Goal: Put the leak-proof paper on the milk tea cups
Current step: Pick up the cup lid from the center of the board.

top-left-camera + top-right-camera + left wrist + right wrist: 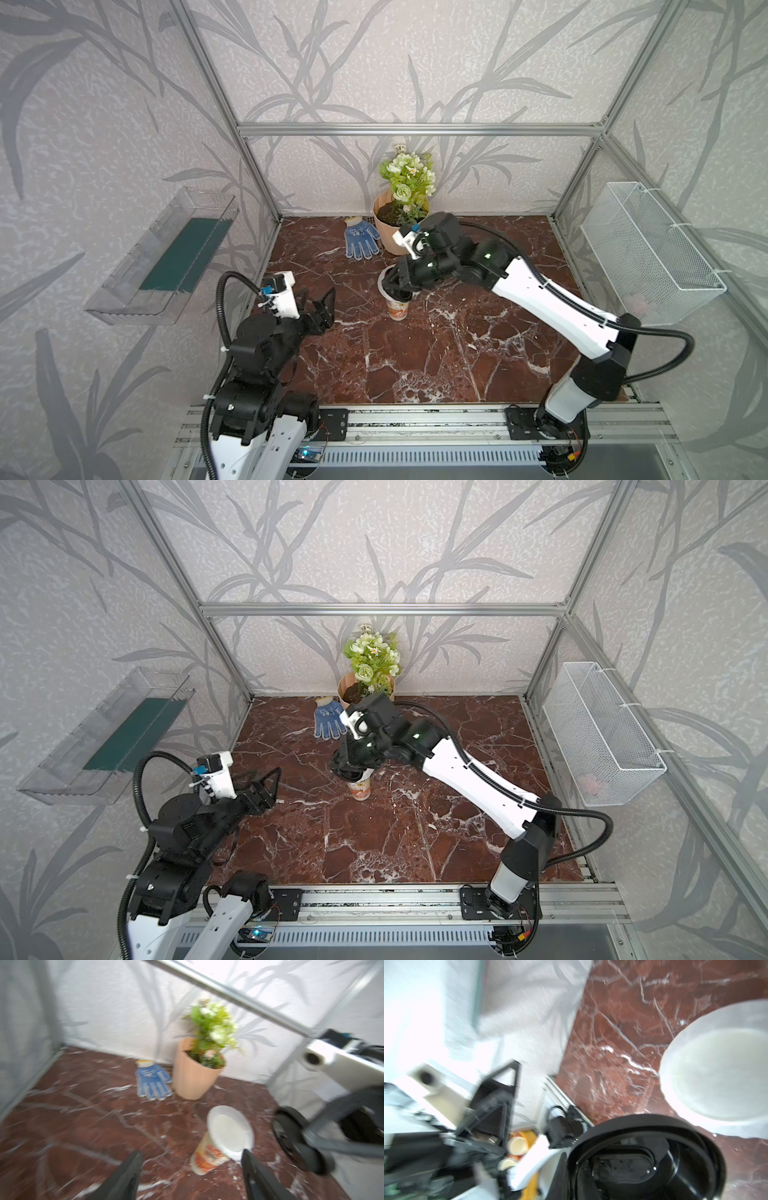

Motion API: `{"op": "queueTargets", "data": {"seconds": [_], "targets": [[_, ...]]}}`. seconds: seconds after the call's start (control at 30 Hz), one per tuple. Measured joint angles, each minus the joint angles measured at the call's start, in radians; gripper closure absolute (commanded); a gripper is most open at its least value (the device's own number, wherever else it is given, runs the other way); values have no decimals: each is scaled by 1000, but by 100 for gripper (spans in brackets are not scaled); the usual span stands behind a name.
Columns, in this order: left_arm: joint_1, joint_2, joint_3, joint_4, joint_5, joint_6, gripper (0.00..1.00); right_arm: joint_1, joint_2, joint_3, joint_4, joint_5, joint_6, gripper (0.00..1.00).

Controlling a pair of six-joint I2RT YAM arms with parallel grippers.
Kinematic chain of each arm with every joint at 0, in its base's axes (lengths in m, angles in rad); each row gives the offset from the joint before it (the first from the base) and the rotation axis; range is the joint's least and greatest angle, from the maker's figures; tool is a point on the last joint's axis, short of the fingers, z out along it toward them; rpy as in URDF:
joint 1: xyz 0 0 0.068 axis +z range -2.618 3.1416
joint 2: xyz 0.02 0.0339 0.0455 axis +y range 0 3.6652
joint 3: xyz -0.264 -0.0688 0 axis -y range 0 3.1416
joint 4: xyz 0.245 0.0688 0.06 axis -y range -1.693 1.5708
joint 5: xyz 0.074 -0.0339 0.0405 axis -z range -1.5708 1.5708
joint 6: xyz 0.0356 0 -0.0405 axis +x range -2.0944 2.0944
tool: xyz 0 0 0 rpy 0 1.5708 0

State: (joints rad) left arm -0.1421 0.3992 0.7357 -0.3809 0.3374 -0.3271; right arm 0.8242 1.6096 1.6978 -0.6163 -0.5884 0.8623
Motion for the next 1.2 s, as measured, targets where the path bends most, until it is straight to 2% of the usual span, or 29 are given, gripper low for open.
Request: {"op": "queueTargets", "data": {"seconds": [0.13, 0.3, 0.43, 0.57, 0.73, 1.2], "targets": [[-31, 81, -56, 243, 215, 11, 13, -48, -44, -134, 169, -159, 121, 100], [-180, 153, -59, 380, 321, 66, 10, -59, -44, -217, 347, -268, 267, 100], [-279, 172, -59, 405, 344, 128, 9, -59, -45, -246, 463, -322, 346, 100], [-284, 175, -54, 388, 354, 188, 10, -66, -68, -286, 545, -365, 399, 100], [-285, 194, -50, 369, 363, 249, 17, -76, -97, -317, 625, -408, 463, 100], [-295, 254, -50, 375, 382, 280, 23, -56, -108, -340, 775, -428, 571, 100]]}}
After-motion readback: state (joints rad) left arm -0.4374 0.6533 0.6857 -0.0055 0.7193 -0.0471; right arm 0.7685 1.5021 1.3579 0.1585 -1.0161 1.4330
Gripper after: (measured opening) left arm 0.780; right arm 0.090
